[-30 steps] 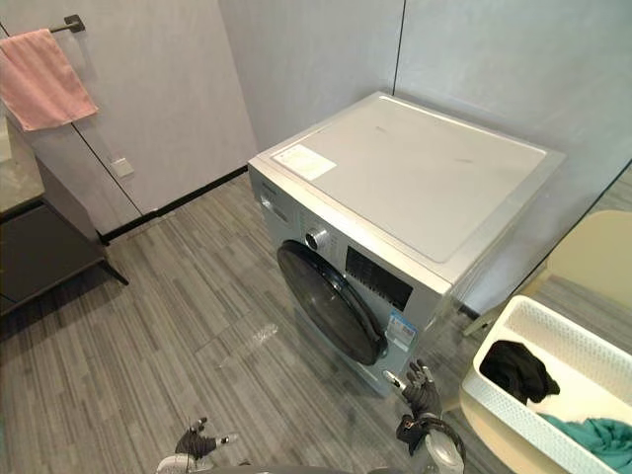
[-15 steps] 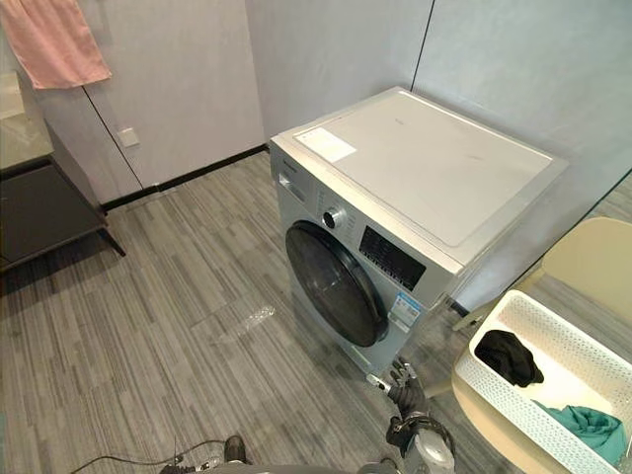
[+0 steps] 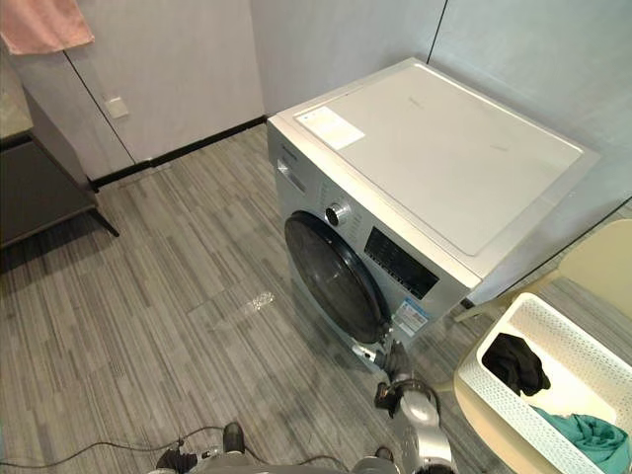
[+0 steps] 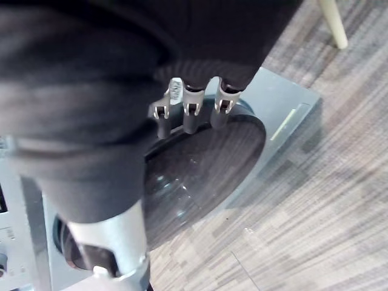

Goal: Pick up the laundry basket with both hands and put the clothes into the washing machine.

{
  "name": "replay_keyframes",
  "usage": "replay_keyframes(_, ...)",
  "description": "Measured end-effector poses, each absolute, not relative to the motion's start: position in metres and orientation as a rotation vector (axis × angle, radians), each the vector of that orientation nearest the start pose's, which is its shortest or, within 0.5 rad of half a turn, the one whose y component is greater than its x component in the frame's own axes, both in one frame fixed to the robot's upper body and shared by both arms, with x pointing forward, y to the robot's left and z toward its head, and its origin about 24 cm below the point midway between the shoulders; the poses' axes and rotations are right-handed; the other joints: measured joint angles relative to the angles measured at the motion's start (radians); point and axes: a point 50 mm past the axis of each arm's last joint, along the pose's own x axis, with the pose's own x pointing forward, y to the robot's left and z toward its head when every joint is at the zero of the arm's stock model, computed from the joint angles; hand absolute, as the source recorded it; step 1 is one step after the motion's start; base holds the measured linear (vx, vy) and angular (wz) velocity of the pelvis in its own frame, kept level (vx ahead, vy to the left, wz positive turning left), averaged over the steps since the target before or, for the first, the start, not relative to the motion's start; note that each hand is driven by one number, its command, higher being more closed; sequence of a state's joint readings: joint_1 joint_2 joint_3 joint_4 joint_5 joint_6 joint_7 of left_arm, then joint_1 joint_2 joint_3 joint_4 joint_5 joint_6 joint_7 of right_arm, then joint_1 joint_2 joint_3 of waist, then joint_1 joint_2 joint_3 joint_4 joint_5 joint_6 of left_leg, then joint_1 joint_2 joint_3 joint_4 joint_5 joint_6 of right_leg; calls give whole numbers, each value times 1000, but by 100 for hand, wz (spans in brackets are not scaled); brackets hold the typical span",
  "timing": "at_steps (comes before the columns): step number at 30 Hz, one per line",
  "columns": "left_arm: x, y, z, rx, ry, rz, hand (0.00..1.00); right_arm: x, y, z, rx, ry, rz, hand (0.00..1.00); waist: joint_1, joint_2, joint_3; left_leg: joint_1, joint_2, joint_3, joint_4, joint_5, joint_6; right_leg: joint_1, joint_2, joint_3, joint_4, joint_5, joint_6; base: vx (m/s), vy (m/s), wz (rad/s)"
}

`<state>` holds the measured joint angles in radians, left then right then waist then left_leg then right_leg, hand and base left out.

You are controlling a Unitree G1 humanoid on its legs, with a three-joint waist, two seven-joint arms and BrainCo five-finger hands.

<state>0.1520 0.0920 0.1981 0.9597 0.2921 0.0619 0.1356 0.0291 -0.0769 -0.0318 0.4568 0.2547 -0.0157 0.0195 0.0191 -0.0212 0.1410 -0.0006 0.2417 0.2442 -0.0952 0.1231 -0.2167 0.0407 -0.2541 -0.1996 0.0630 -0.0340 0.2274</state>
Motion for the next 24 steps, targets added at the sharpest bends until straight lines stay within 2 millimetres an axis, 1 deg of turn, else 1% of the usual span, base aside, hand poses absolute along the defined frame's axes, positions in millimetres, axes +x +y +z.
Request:
replay_keyframes(2, 78, 223, -157, 325, 1161, 234, 0, 232, -185, -52, 152, 406, -110, 0, 0, 5, 21, -3, -2, -10, -1, 4, 0, -2, -2, -8, 0, 0, 0, -85, 2, 9)
replay_keyframes(3, 79, 223, -156, 325, 1156, 234, 0, 236, -186, -48, 139, 392, -114, 0, -1, 7, 28, -4, -3, -14, -2, 5, 1, -1, -4, -11, 1, 0, 0, -96, 1, 15)
replay_keyframes(6, 89, 221, -154, 330, 1123, 225, 0, 258, -197, -28, 89, 316, -147, 0, 5, 21, 60, -31, -7, -29, -6, 12, 10, -20, -7, -22, 11, 0, 1, -102, 9, 14)
replay_keyframes(7, 93, 221, -152, 330, 1102, 227, 0, 270, -199, -16, 82, 270, -161, 0, 6, 24, 82, -46, -11, -36, 0, 18, 17, -34, -10, -22, 24, 0, 1, -80, 23, 12)
replay_keyframes(8, 101, 220, -149, 331, 1075, 227, 0, 284, -200, -2, 72, 219, -164, 0, 11, 27, 108, -68, -14, -46, 1, 29, 17, -57, -15, -24, 44, 1, 3, -57, 21, 10)
replay_keyframes(9, 105, 219, -148, 333, 1061, 226, 0, 289, -199, 4, 68, 197, -164, 0, 19, 27, 118, -76, -15, -47, 1, 33, 20, -70, -17, -23, 55, 1, 3, -63, 24, 7)
replay_keyframes(10, 113, 218, -146, 344, 1037, 223, 0, 298, -199, 14, 58, 164, -167, 0, 31, 27, 143, -85, -15, -49, 1, 38, 21, -83, -19, -22, 66, 1, 3, -71, 18, 4)
replay_keyframes(11, 122, 218, -143, 356, 1009, 221, 0, 310, -193, 26, 46, 125, -154, 0, 41, 28, 174, -97, -17, -54, 2, 45, 24, -102, -22, -23, 84, 1, 3, -96, 23, 5)
replay_keyframes(12, 128, 218, -141, 357, 991, 221, 0, 319, -191, 34, 29, 103, -172, 0, 49, 29, 193, -113, -19, -56, 9, 46, 25, -118, -26, -22, 96, 1, 3, -93, 19, 9)
replay_keyframes(13, 133, 219, -139, 357, 973, 224, 0, 326, -191, 39, 23, 89, -182, 0, 50, 29, 208, -128, -20, -64, 23, 46, 25, -125, -29, -24, 102, 1, 3, -93, 19, 12)
replay_keyframes(14, 140, 222, -134, 360, 931, 249, 0, 335, -190, 49, 21, 47, -203, 0, 43, 23, 242, -168, -22, -85, 60, 46, 25, -152, -34, -29, 126, 1, 3, -83, 12, 17)
replay_keyframes(15, 143, 222, -132, 361, 917, 252, 0, 338, -191, 51, 15, 41, -218, 0, 38, 24, 251, -184, -22, -95, 72, 46, 25, -159, -36, -35, 132, 1, 3, -132, 15, 21)
replay_keyframes(16, 148, 219, -131, 358, 902, 250, 0, 344, -196, 54, -10, 39, -232, 0, 36, 32, 257, -218, -22, -109, 89, 45, 25, -186, -39, -43, 150, 0, 1, -214, 23, 22)
replay_keyframes(17, 154, 217, -129, 372, 885, 236, 0, 358, -202, 63, -45, 52, -246, 0, 37, 47, 265, -247, -22, -122, 104, 41, 20, -207, -41, -48, 169, -3, 0, -187, 20, 25)
replay_keyframes(18, 158, 214, -128, 370, 874, 228, 0, 366, -206, 68, -67, 72, -253, 0, 42, 51, 266, -260, -23, -132, 107, 40, 24, -215, -42, -54, 177, -8, -3, -275, 28, 39)
replay_keyframes(19, 169, 207, -124, 372, 838, 203, 0, 378, -216, 78, -105, 116, -277, 0, 65, 100, 290, -289, -33, -174, 106, 39, 23, -226, -45, -82, 185, -20, -3, -154, 15, 45)
replay_keyframes(20, 174, 202, -122, 370, 817, 193, 0, 381, -220, 82, -110, 126, -292, 0, 77, 106, 292, -301, -35, -185, 93, 33, 15, -229, -47, -98, 182, -21, -5, -250, 29, 63)
replay_keyframes(21, 175, 204, -121, 371, 807, 206, 0, 383, -214, 86, -120, 86, -249, 0, 73, 93, 294, -348, -56, -194, 141, 23, 5, -256, -79, -117, 165, -24, -6, -142, 63, 40)
replay_keyframes(22, 175, 207, -122, 352, 819, 226, 0, 384, -207, 89, -128, 63, -222, 0, 77, 90, 303, -394, -80, -211, 296, -12, 23, -266, -86, -135, 163, -22, -4, -181, 93, 30)
replay_keyframes(23, 175, 203, -123, 342, 828, 230, 0, 384, -201, 90, -130, 44, -238, 0, 85, 118, 310, -414, -88, -230, 312, -64, 70, -267, -77, -141, 159, -20, -2, -123, 97, 11)
replay_keyframes(24, 176, 202, -123, 339, 825, 233, 0, 384, -200, 91, -126, 35, -248, 0, 86, 121, 312, -418, -93, -237, 306, -57, 70, -265, -79, -149, 156, -20, -2, -132, 73, 23)
